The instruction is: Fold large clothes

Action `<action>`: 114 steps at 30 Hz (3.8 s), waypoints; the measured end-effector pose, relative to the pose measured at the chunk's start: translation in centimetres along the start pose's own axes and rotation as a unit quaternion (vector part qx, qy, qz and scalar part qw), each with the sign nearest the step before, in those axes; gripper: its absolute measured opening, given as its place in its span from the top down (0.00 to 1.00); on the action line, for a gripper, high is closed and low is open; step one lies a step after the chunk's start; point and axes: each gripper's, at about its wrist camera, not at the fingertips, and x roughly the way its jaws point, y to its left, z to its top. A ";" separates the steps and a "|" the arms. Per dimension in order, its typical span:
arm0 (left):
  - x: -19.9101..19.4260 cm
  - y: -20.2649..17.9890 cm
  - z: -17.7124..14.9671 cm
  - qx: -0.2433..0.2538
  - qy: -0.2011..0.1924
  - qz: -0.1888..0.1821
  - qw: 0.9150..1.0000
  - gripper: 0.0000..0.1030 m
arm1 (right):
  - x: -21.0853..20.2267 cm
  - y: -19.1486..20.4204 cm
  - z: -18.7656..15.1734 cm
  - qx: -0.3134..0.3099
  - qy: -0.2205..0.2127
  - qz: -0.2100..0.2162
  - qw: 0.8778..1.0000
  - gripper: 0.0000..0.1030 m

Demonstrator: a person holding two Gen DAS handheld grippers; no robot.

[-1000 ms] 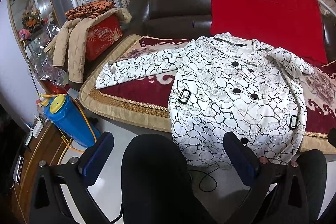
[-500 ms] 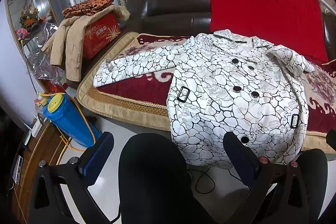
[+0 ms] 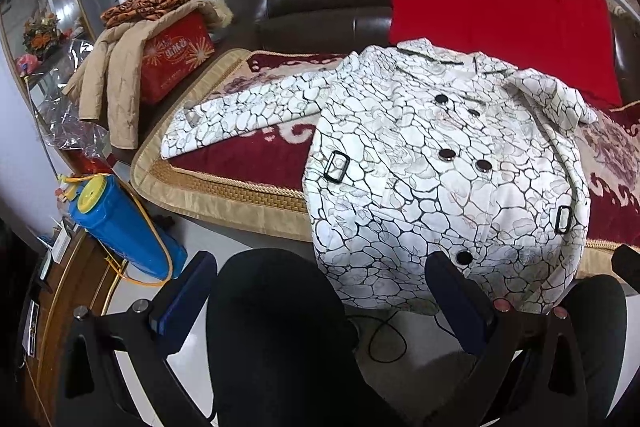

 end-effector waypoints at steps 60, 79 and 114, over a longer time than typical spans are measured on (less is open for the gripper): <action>22.6 -5.7 11.8 -0.009 0.072 -0.060 0.996 0.00 | 18.0 -22.5 21.1 0.307 -0.056 0.057 0.948 0.02; 22.6 -4.8 12.3 -0.025 0.045 -0.073 0.996 0.00 | 20.4 -23.0 28.9 0.306 -0.129 0.059 0.942 0.84; 20.9 1.1 13.8 -0.130 -0.057 -0.058 0.988 0.00 | 22.4 -2.8 21.9 0.045 -0.057 0.141 0.987 0.37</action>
